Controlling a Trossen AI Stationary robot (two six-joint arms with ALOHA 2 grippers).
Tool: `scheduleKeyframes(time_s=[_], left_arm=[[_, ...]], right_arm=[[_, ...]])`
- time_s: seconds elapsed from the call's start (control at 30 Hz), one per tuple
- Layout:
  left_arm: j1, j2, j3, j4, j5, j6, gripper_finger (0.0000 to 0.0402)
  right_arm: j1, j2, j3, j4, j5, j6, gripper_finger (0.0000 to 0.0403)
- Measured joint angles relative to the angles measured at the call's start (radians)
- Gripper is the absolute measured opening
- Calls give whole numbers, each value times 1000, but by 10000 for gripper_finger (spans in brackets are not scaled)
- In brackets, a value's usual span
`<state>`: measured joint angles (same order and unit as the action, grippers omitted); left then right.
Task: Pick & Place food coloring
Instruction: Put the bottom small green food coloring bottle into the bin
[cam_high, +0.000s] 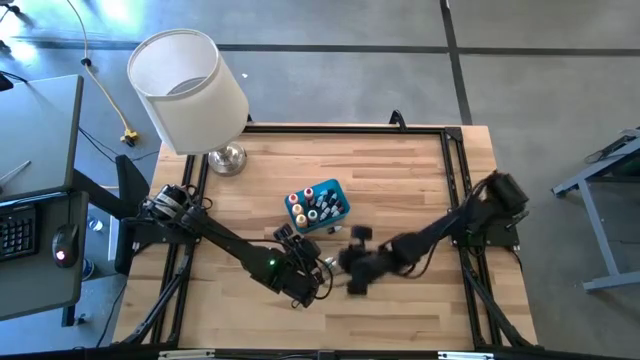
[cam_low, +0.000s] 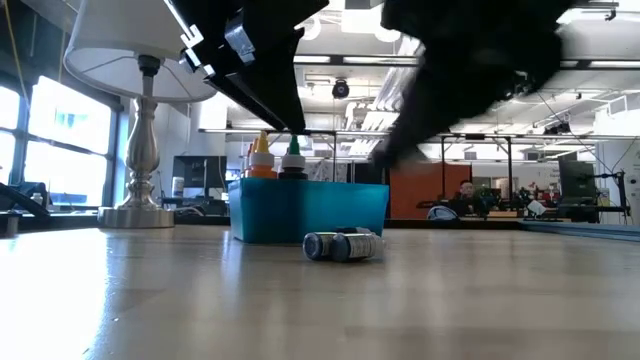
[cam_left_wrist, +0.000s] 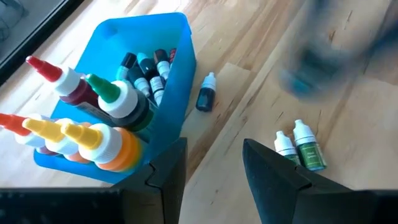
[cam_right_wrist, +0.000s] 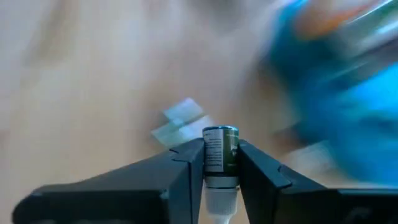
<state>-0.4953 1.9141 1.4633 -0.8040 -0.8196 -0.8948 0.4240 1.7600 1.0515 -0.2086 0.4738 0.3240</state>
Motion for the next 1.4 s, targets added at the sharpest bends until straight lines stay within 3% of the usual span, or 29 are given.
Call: scheduleKeyframes(time_s=[0.1, 0.17, 0.23, 0.43, 0.5, 0.6, 0.87, 1.2, 1.4], left_arm=[[0, 0, 0, 2, 6, -2, 151], [0, 0, 0, 5, 22, -3, 151], [0, 0, 0, 7, 29, -4, 151], [0, 0, 0, 10, 38, -3, 151], [-1, 0, 0, 18, 48, -4, 151], [-2, 0, 0, 29, 71, -4, 151], [-2, 0, 0, 46, 106, -2, 151], [-2, 0, 0, 57, 134, -19, 151], [-2, 0, 0, 95, 177, -19, 151]], right_arm=[[-86, -56, 0, 17, 148, -167, 81], [-171, -73, 0, 50, 148, -252, 77], [-265, -72, -4, 82, 59, -284, 72], [-483, -22, -45, 193, -367, -289, 84], [-518, -23, -58, 219, -417, -313, 96], [-544, -23, -68, 220, -413, -383, 114], [-497, -32, -67, 225, -422, -410, 139], [-256, -109, -60, 92, -359, -411, 139], [-124, -71, -115, 205, -511, -457, 139]])
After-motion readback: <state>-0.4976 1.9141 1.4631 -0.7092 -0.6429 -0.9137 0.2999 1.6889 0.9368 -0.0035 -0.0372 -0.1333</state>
